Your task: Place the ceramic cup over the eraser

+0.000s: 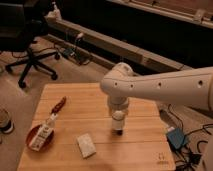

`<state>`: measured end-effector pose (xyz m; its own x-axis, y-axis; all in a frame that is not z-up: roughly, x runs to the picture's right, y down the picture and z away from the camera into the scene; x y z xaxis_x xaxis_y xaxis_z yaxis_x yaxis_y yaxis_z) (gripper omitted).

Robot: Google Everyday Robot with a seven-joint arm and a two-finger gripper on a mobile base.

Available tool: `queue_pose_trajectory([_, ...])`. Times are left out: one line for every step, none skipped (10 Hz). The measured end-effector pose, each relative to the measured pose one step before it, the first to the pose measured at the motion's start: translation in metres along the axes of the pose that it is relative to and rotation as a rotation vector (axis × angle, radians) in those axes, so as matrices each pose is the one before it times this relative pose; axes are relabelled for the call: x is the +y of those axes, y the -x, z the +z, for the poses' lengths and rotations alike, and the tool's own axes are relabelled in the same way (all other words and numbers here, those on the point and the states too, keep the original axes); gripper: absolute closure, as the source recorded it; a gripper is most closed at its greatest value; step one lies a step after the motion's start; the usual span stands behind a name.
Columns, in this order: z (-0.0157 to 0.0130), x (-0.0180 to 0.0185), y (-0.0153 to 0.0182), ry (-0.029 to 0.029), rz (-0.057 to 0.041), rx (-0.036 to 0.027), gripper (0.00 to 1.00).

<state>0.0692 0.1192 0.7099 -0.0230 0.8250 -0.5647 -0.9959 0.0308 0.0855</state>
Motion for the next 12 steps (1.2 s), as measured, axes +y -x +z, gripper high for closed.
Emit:
queue_pose_trajectory([0.00675,0.0011,0.00128,-0.00196,-0.00284,0.00537,1.0])
queue_pose_trajectory([0.00308,0.00155,0.00062,-0.00097,-0.00295,0.0026,1.0])
queue_pose_trajectory([0.00334,0.00228,0.00074,-0.00123,-0.00451,0.00255,1.0])
queue_pose_trajectory([0.00388,0.00117,0.00066,-0.0021,-0.00257,0.00315,1.0])
queue_pose_trajectory([0.00371,-0.00026,0.00017,-0.00393,-0.0004,0.00361,1.0])
queue_pose_trajectory([0.00306,-0.00038,-0.00037,-0.00355,-0.00024,0.00362,1.0])
queue_pose_trajectory([0.00258,0.00001,-0.00086,-0.00407,-0.00214,0.00368,1.0])
queue_pose_trajectory([0.00465,-0.00137,-0.00283,-0.01038,-0.00249,0.01092,1.0])
queue_pose_trajectory([0.00278,-0.00107,-0.00127,-0.00469,-0.00027,0.00476,1.0])
queue_pose_trajectory([0.00295,-0.00067,-0.00104,-0.00403,-0.00113,0.00398,1.0])
queue_pose_trajectory([0.00469,0.00118,-0.00052,-0.00365,-0.00669,0.00225,1.0])
queue_pose_trajectory([0.00274,0.00275,0.00069,0.00319,-0.00707,-0.00304,1.0])
